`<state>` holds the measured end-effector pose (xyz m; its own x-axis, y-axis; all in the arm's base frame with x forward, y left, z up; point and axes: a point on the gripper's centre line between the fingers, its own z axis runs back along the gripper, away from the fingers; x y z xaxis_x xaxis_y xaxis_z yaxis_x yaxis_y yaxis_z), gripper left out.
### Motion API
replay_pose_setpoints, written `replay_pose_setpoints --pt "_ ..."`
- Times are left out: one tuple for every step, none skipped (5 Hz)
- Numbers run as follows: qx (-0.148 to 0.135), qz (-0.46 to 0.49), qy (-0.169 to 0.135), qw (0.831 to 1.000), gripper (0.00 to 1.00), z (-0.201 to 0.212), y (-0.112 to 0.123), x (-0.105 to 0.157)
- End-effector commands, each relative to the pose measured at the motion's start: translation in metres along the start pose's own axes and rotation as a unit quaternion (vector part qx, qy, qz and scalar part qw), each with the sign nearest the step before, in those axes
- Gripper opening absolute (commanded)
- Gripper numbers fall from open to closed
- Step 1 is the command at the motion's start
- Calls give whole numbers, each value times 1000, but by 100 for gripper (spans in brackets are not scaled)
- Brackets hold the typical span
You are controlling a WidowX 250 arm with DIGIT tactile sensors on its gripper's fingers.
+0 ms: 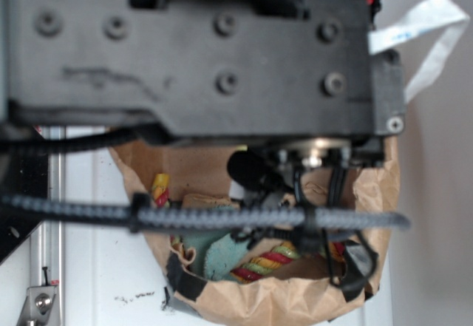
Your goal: Grab the green sponge.
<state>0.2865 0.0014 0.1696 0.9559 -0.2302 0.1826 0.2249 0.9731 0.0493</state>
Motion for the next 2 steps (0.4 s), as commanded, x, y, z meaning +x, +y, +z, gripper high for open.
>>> replay_pose_setpoints --pt "-75 40 -51 995 0 46 -1 8" --pt "-79 7 -61 995 0 39 -1 8"
